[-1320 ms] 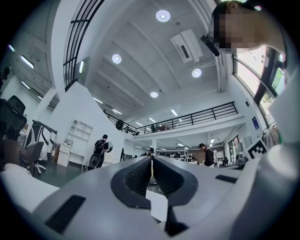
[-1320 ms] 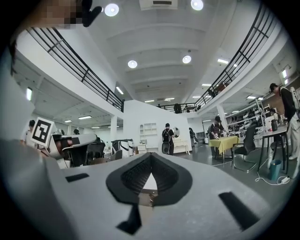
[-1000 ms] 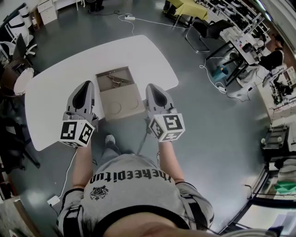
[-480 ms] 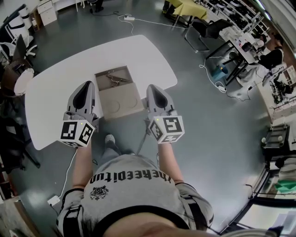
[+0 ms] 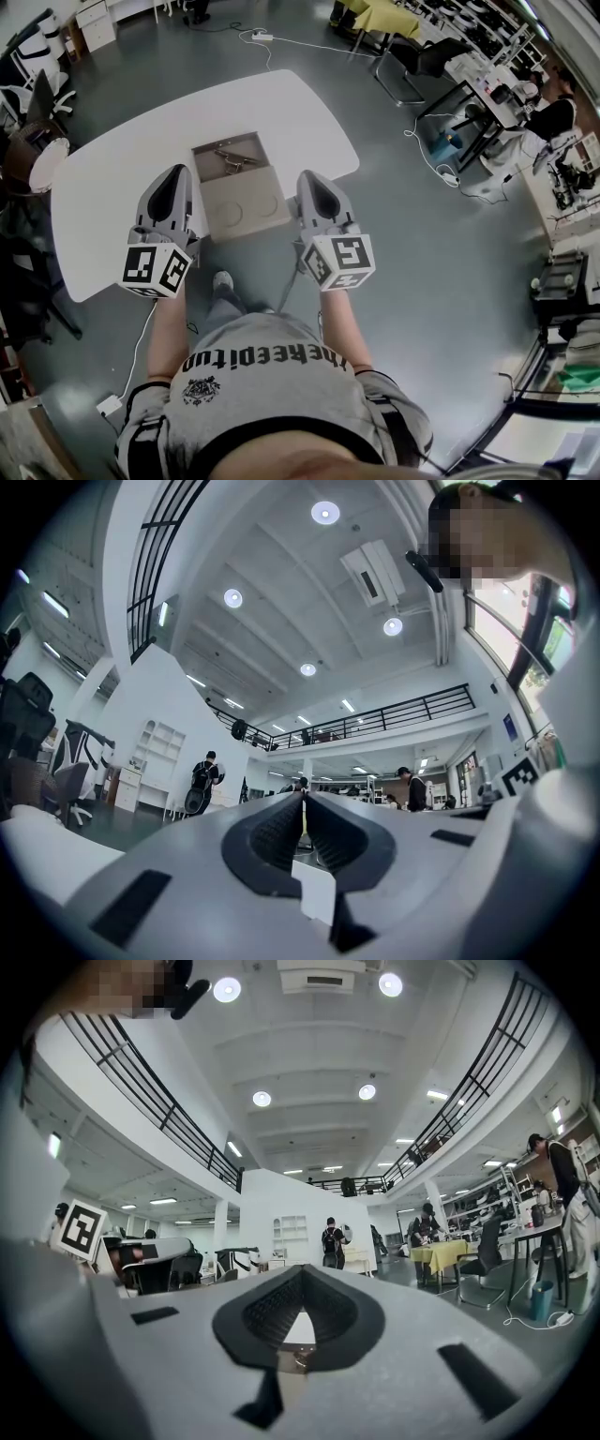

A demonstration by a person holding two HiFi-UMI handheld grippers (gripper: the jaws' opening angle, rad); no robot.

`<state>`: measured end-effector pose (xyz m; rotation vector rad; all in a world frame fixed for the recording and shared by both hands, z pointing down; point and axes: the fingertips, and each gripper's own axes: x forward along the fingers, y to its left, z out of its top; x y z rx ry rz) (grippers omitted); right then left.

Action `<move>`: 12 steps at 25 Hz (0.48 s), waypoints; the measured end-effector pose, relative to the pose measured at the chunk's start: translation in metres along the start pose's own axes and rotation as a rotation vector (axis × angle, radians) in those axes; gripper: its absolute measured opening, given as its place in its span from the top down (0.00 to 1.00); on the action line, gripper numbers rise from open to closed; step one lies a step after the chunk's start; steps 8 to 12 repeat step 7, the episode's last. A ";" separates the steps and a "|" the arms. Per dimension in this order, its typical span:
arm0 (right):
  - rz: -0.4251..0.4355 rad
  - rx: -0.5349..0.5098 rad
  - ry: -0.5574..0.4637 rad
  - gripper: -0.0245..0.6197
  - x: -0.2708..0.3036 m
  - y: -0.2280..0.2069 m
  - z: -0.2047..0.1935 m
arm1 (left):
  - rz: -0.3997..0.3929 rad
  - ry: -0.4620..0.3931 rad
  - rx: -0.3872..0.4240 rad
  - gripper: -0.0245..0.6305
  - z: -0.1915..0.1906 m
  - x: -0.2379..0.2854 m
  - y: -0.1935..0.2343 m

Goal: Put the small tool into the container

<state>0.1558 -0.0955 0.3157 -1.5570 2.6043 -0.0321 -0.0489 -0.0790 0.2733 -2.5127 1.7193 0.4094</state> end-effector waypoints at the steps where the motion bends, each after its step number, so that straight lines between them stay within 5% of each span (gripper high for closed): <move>1: 0.001 0.000 -0.001 0.96 0.000 0.000 0.000 | 0.000 0.001 0.000 0.94 -0.001 0.000 0.000; 12: 0.003 0.001 -0.006 0.96 -0.004 -0.002 0.005 | -0.003 0.007 -0.002 0.94 -0.001 0.000 -0.006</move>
